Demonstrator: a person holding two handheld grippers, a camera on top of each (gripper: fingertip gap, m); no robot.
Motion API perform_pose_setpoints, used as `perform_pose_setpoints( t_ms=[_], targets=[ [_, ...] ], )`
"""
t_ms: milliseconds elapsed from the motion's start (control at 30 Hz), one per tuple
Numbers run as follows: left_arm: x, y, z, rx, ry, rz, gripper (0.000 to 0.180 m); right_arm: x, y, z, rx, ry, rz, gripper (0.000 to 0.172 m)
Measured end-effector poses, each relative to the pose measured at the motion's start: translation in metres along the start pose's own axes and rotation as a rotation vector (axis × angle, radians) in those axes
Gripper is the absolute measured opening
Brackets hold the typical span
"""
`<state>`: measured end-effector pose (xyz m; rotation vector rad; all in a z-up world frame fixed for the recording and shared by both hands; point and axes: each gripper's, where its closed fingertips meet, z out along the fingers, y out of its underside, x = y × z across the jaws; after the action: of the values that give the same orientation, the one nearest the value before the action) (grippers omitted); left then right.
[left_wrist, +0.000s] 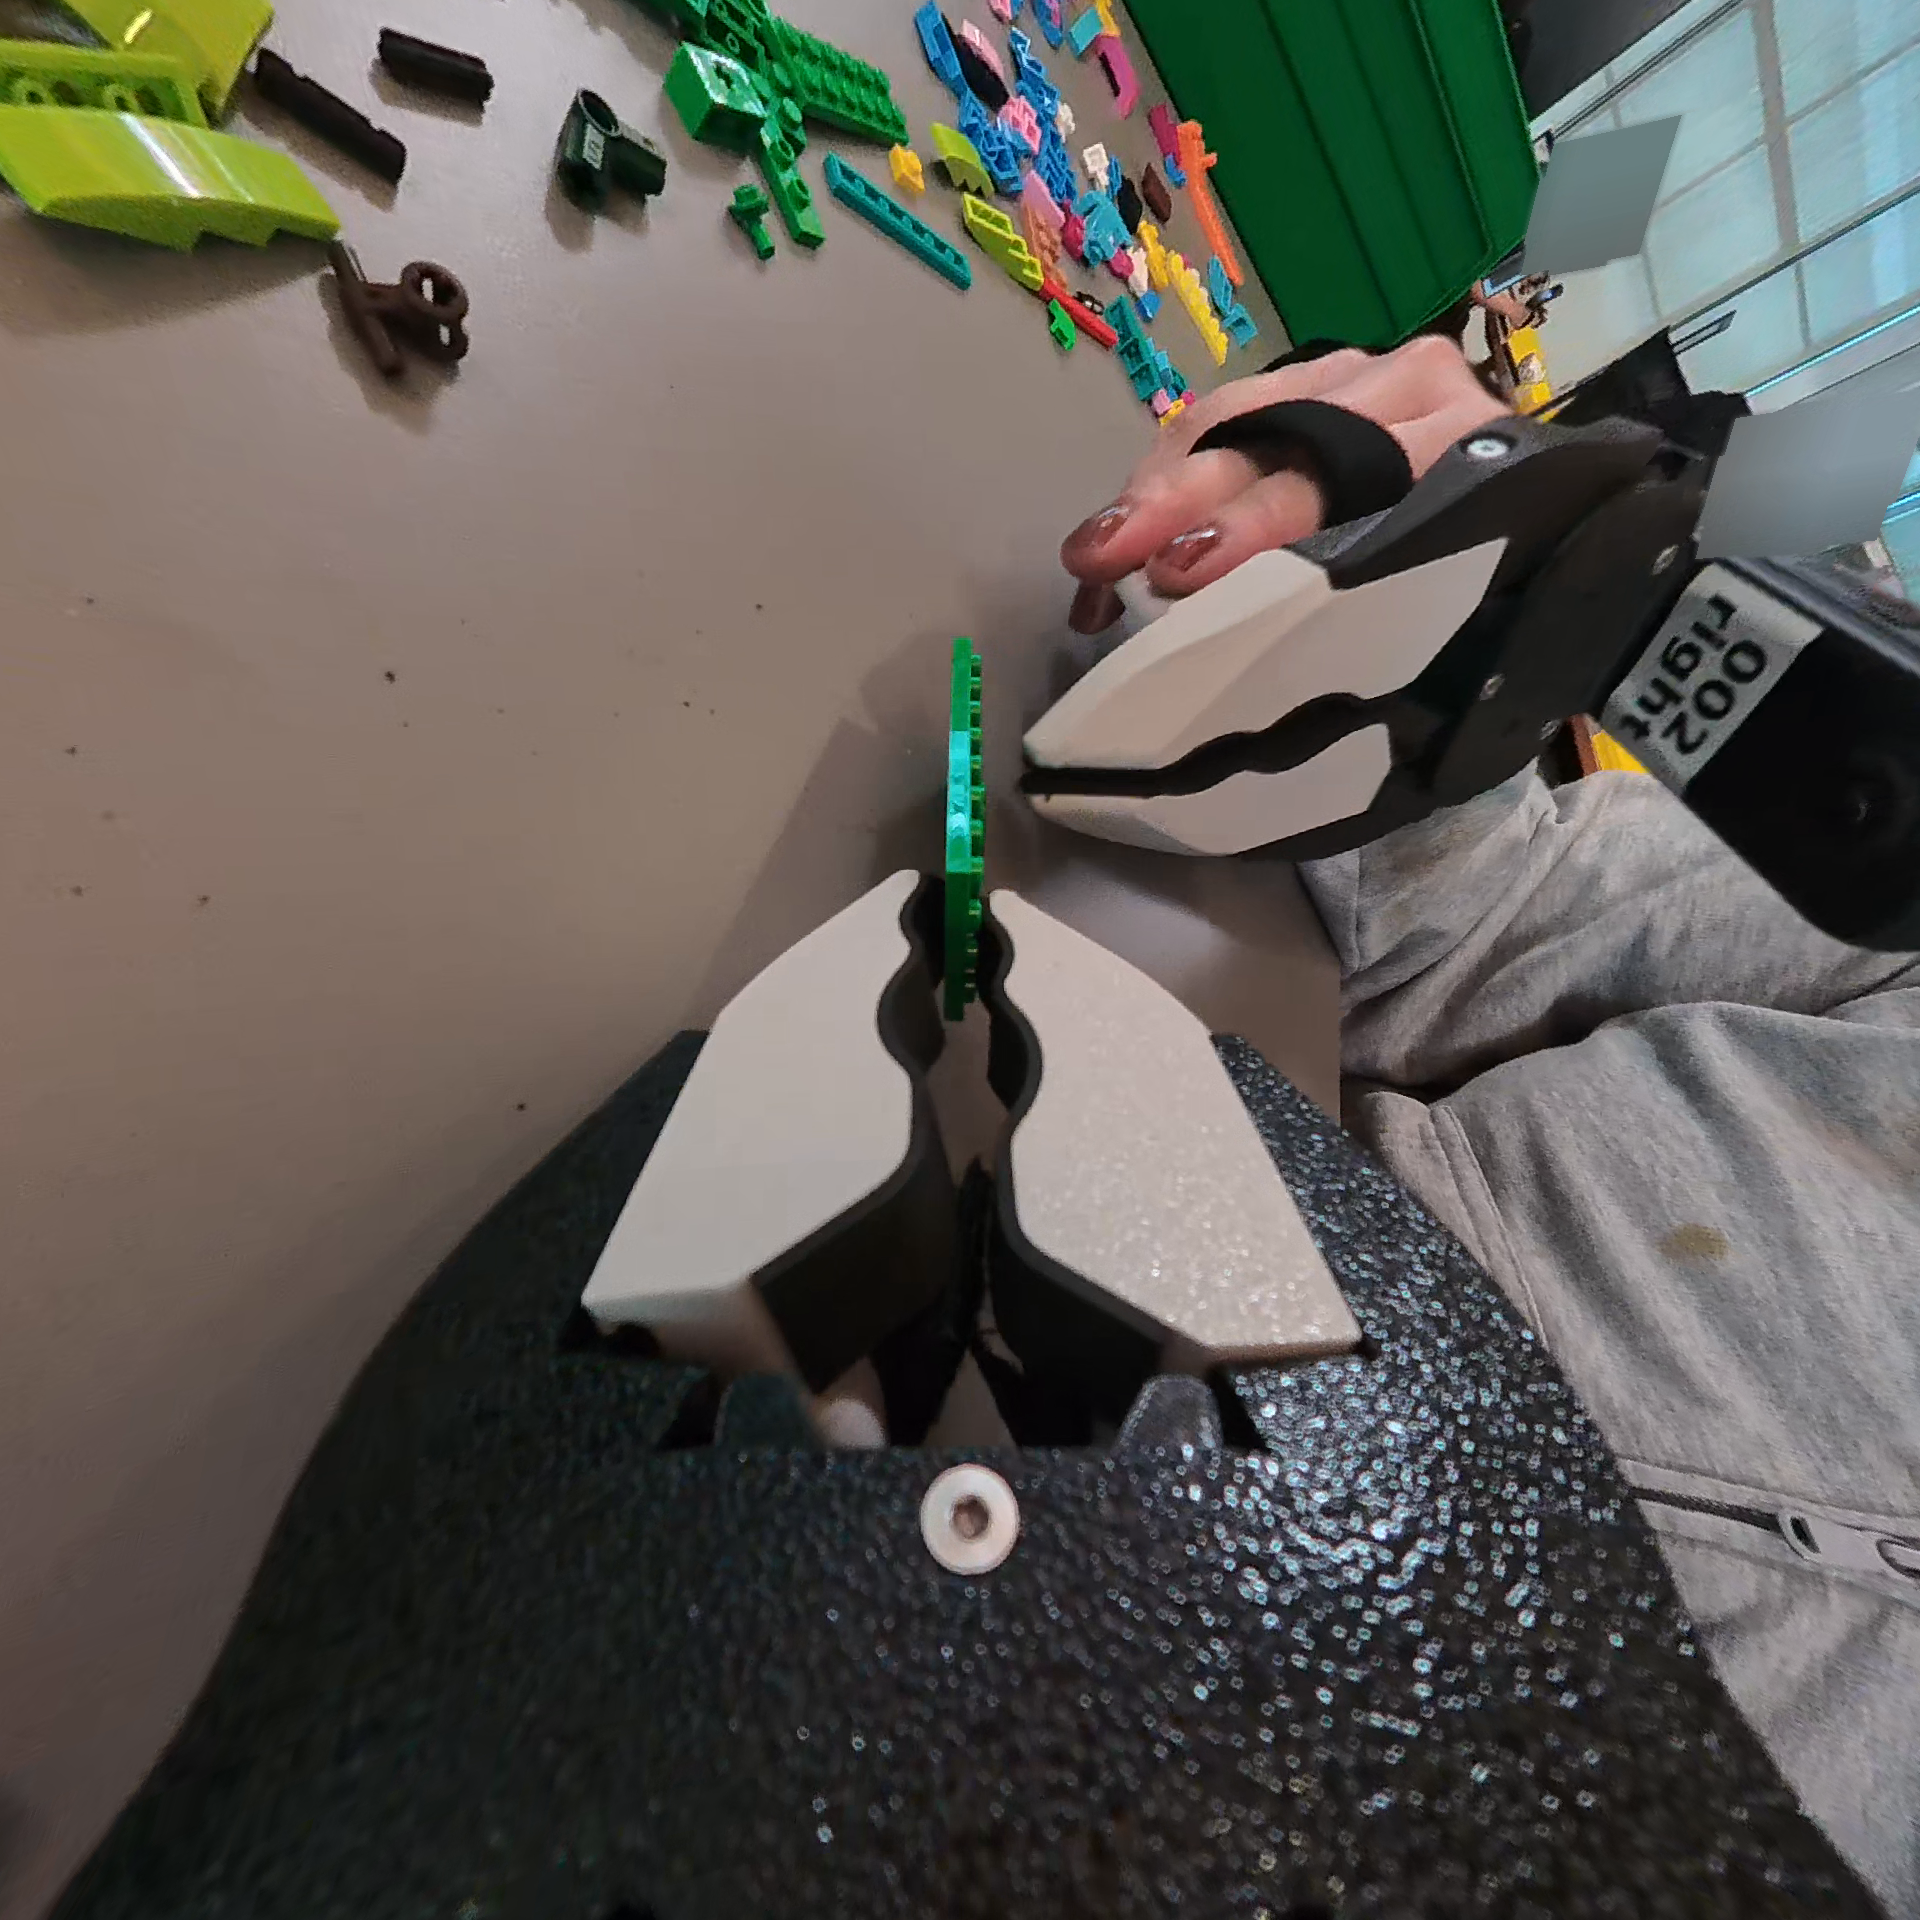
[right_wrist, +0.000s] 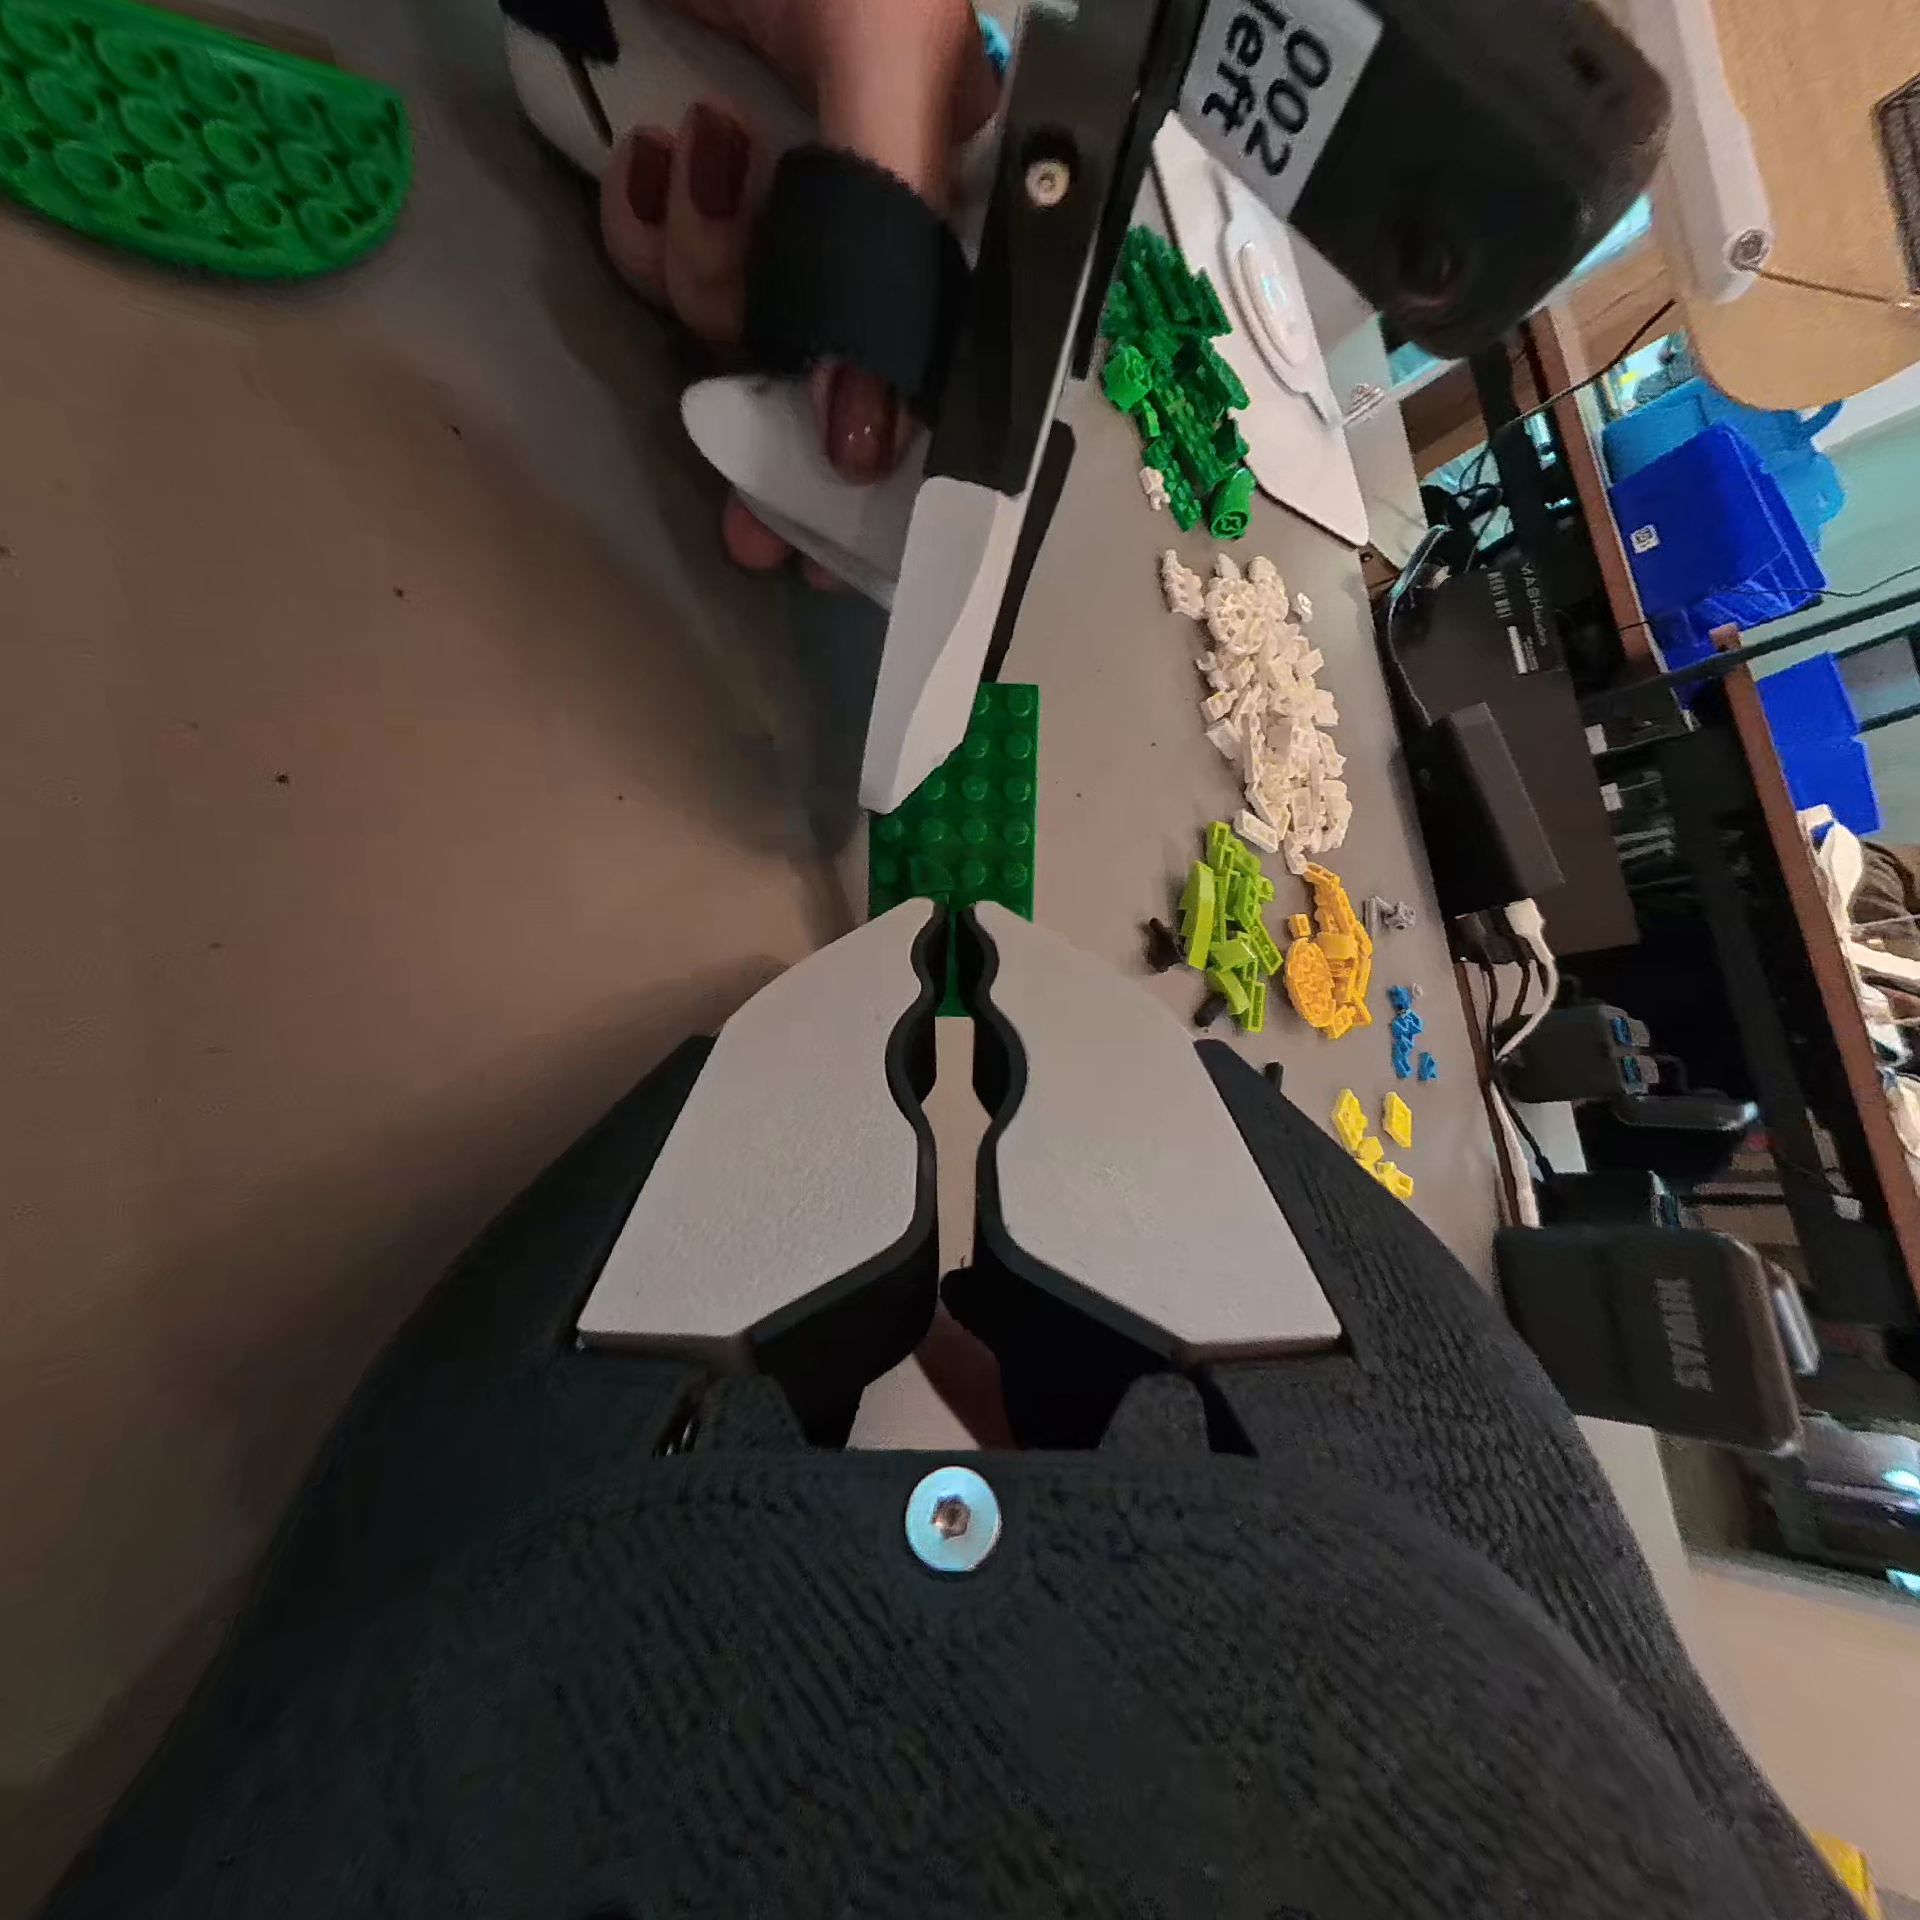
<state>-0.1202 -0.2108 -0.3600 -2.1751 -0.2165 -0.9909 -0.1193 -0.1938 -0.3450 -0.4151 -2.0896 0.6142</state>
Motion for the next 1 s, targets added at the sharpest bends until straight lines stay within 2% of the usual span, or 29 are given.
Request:
perform_pose_setpoints(
  t_ms=[167,767,1000],
  targets=[
    [0.0008,0.0005,0.0006,-0.003,0.001,0.009,0.004,-0.0041,0.0001,0.006,-0.013,0.012,-0.039,0.006],
    [-0.0003,0.0007,0.0002,-0.002,-0.007,0.007,0.005,-0.0041,0.0014,0.0108,-0.025,0.056,-0.111,0.0],
    [-0.0001,0.0005,0.0001,-0.001,-0.002,0.003,0.005,-0.0017,0.0014,0.0099,-0.016,0.044,-0.032,0.004]
  ],
)
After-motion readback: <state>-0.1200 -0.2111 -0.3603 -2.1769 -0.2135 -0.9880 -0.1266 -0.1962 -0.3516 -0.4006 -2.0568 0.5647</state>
